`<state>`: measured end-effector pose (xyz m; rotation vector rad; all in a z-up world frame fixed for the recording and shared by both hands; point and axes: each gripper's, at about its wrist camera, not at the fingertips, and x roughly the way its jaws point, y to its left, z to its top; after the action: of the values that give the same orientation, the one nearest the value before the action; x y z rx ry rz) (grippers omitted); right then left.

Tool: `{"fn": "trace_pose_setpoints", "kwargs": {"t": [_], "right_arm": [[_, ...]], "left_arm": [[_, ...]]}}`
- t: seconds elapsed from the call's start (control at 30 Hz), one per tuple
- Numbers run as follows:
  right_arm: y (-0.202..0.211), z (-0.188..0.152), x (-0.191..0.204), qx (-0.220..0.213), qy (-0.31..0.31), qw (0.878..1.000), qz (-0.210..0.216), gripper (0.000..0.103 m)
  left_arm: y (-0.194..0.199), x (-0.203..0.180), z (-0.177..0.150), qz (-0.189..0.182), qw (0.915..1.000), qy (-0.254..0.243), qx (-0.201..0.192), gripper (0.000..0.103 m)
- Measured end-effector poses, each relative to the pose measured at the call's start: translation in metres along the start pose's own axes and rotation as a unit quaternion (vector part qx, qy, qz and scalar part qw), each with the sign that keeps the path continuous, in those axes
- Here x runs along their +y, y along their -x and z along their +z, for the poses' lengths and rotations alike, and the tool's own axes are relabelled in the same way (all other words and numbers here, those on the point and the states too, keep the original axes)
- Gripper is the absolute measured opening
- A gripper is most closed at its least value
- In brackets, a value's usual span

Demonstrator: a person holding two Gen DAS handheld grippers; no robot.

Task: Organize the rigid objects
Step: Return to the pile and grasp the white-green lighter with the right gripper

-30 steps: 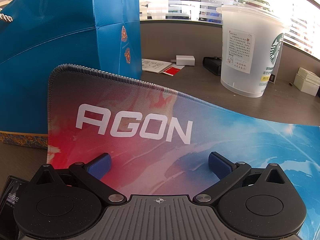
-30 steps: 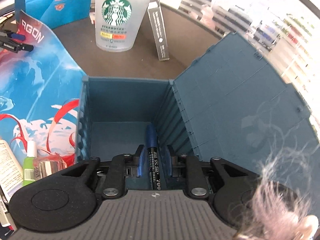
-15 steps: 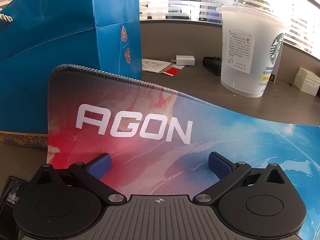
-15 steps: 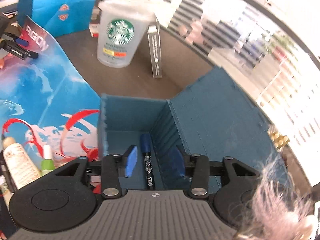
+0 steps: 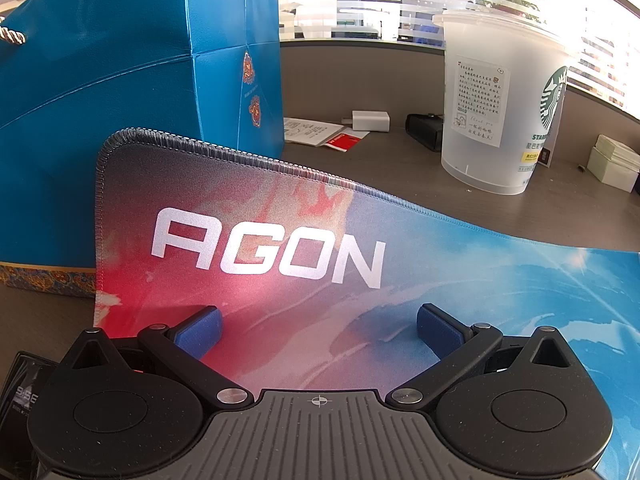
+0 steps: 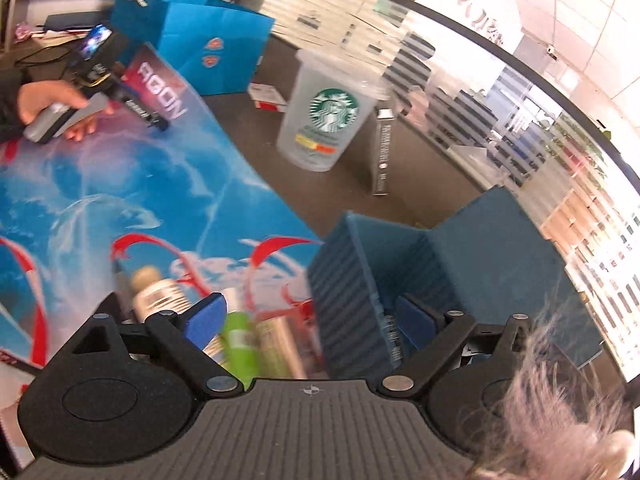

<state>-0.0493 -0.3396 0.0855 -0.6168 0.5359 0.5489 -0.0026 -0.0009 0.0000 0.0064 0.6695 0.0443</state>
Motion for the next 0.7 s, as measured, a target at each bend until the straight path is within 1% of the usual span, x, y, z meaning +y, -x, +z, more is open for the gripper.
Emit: {"fn": "trace_pose_setpoints", "kwargs": {"t": [0.07,0.2,0.4,0.6,0.7], "right_arm": [[0.003,-0.004,0.01,-0.001,-0.002,1.0,0.005,0.094],[0.005,-0.013,0.026,-0.007,-0.019,1.0,0.018,0.096],[0.008,-0.034,0.058,-0.013,-0.051,0.996,0.068,0.099],[0.009,-0.06,0.085,-0.001,-0.11,0.986,0.122,0.1],[0.011,-0.071,0.089,0.009,-0.133,0.982,0.132,0.1]], "left_arm": [[0.0,0.0,0.0,0.0,1.0,0.0,0.0,0.103],[0.0,0.0,0.0,0.0,1.0,0.0,0.0,0.103],[0.0,0.0,0.0,0.001,1.0,0.0,0.0,0.103],[0.0,0.0,0.0,0.001,1.0,0.0,0.0,0.103],[0.0,0.0,0.0,0.001,1.0,0.0,0.0,0.103]]}}
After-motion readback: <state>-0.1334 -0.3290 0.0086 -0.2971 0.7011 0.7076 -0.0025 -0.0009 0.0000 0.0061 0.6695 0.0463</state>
